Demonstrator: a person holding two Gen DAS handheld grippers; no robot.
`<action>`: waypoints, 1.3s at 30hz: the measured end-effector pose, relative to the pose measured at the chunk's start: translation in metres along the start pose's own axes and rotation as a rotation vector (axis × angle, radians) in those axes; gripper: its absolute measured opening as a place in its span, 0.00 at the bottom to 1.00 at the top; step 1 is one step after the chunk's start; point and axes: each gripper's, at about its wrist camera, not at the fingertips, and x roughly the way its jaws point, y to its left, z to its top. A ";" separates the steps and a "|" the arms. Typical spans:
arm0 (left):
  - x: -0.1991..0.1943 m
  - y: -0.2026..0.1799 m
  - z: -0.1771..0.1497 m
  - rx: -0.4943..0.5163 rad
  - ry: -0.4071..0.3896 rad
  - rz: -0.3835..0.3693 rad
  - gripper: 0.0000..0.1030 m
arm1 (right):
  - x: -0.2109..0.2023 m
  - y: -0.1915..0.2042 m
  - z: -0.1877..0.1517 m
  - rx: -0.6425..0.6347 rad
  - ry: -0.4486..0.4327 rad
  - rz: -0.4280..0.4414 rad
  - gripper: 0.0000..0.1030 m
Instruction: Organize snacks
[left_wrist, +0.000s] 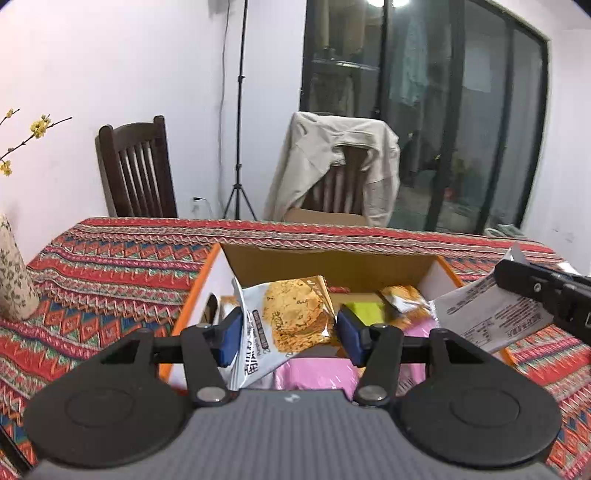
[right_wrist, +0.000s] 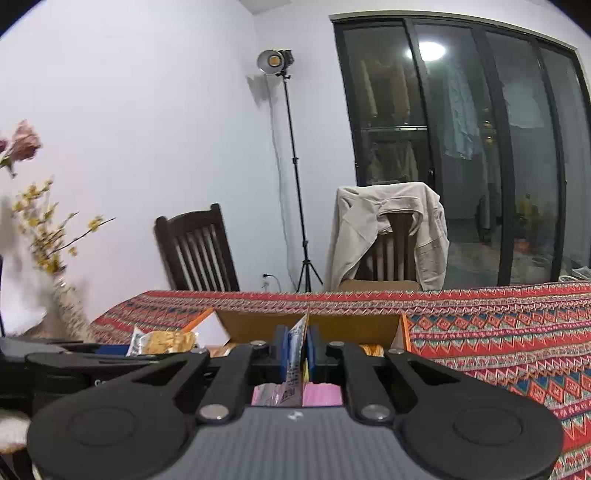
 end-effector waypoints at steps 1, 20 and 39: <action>0.008 0.001 0.003 -0.004 0.002 0.012 0.54 | 0.008 0.000 0.003 0.007 0.004 -0.009 0.09; -0.033 0.047 -0.026 -0.066 -0.169 0.036 1.00 | 0.028 -0.008 -0.028 -0.020 0.064 -0.108 1.00; -0.138 0.052 -0.140 -0.013 -0.185 -0.144 1.00 | -0.114 0.020 -0.117 -0.016 0.041 -0.042 1.00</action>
